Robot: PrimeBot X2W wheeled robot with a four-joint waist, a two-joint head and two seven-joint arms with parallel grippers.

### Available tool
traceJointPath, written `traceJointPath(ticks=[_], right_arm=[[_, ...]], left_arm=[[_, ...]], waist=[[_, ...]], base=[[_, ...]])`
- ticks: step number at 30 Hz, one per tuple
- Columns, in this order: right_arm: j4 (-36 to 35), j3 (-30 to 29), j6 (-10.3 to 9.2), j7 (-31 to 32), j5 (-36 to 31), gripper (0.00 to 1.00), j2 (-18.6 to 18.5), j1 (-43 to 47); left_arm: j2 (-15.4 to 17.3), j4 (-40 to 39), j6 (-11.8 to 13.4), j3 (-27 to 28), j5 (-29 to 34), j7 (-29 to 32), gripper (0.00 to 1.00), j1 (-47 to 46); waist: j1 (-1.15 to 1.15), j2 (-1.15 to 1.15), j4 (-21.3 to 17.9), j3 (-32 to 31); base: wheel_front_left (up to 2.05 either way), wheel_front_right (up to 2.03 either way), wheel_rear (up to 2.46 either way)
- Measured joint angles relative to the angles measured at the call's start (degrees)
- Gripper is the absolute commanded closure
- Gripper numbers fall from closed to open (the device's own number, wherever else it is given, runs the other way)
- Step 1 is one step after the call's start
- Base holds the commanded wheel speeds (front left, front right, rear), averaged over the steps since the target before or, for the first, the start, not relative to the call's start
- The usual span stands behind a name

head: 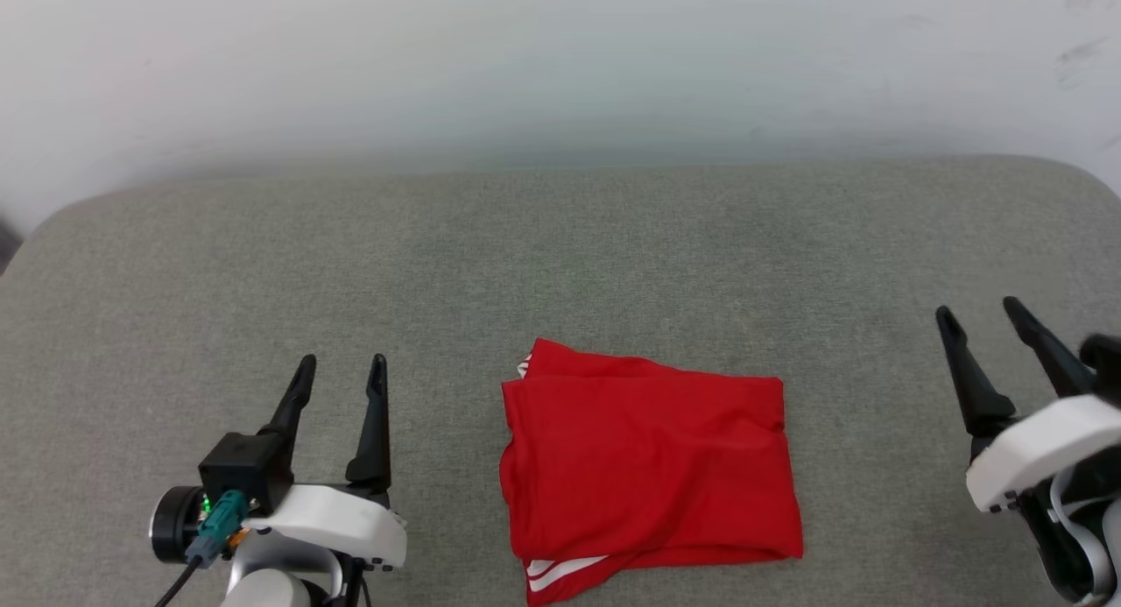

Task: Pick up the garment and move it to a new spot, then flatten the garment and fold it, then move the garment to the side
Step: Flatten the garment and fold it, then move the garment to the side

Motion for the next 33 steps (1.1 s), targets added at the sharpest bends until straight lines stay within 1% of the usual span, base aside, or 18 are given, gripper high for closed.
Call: traceJointPath(ticks=[4, 8, 12, 19, 28, 31, 33], right_arm=[[-5.09, -6.00, 0.01, -3.71, -4.12, 0.00, 3.97, 4.72], [-9.89, -7.59, 0.01, -5.11, -6.57, 0.00, 7.37, 10.05], [-12.96, -8.22, 0.01, -4.10, -7.75, 0.00, 8.97, 14.07], [-15.64, -8.14, 0.01, -2.59, -8.25, 0.00, 10.62, 15.71], [-16.75, -8.82, 0.01, -0.81, -8.21, 0.00, 11.07, 15.81], [-16.59, -10.59, 0.02, 1.05, -6.73, 0.00, 11.12, 15.77], [-14.93, -13.44, 0.01, 4.71, -3.32, 0.00, 10.95, 15.62]], left_arm=[[0.23, 0.10, 0.69, 1.32, 0.49, -0.04, 0.00, 1.08], [0.40, 0.02, 1.55, 1.77, 1.36, -0.09, 0.00, 3.42], [0.43, -0.25, 2.04, 2.59, 1.68, -0.10, 0.00, 5.87], [0.38, -1.42, 2.27, 3.28, 2.34, -0.10, 0.00, 7.71], [0.05, -1.81, 2.12, 3.57, 2.75, -0.10, 0.00, 7.98], [-0.10, -1.93, 2.12, 3.89, 2.75, -0.10, 0.00, 7.76], [-0.14, -2.01, 2.11, 4.27, 2.75, -0.11, 0.00, 7.47]], waist=[[0.00, 0.00, -0.73, -0.74], [0.00, 0.00, -1.04, -2.06], [0.00, 0.00, -1.23, -3.08], [0.00, 0.00, -1.29, -3.25], [0.00, 0.00, -0.85, -2.79], [0.00, 0.00, -0.80, -2.16], [0.00, 0.00, -0.68, -1.80]], base=[[0.00, 0.00, 0.00], [0.00, 0.00, 0.00], [0.00, 0.00, 0.00], [0.00, 0.00, 0.00], [0.00, 0.00, 0.00], [0.00, 0.00, 0.00], [0.00, 0.00, 0.00]])
